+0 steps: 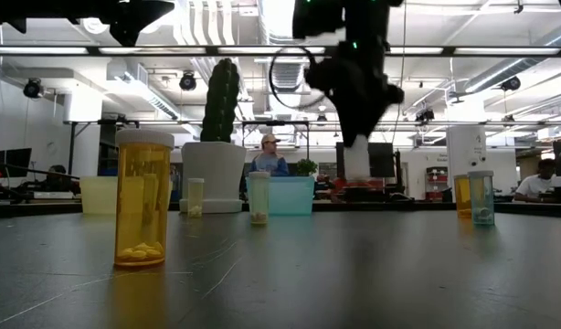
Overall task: Pick and place medicine bottles into bin by pill shape (circle, oval)
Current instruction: Put the transparent white capsule bottle into the blue
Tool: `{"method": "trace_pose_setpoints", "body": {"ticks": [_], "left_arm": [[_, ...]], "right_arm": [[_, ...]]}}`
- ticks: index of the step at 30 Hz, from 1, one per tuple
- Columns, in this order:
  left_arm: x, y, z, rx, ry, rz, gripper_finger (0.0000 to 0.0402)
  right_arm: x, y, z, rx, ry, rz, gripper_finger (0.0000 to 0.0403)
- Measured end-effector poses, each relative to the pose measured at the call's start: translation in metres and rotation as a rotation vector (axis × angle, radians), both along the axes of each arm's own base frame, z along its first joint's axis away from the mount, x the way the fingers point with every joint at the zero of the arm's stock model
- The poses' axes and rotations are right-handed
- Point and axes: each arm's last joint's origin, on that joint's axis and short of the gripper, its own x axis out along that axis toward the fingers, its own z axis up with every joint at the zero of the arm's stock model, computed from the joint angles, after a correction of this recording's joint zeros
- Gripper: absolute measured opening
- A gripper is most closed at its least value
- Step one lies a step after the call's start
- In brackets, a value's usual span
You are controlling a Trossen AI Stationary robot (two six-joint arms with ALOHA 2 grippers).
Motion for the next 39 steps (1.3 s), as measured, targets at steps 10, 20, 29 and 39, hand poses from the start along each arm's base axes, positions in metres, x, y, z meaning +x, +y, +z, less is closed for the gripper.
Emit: {"method": "trace_pose_setpoints", "body": {"ticks": [10, 20, 29, 39], "left_arm": [[0.000, 0.000, 0.000, 0.017, 0.002, 0.003, 0.0215], [0.000, 0.000, 0.000, 0.019, 0.000, 0.003, 0.0215], [0.000, 0.000, 0.000, 0.023, 0.001, 0.004, 0.0215], [0.000, 0.000, 0.000, 0.025, 0.002, 0.004, 0.0215]], "right_arm": [[0.013, -0.028, 0.072, -0.046, -0.193, 0.021, 0.0136], [0.038, -0.054, 0.095, -0.086, -0.281, 0.097, 0.0136], [0.058, -0.091, 0.089, -0.105, -0.278, 0.148, 0.0136], [0.061, -0.150, 0.059, -0.090, -0.195, 0.118, 0.0136]]}}
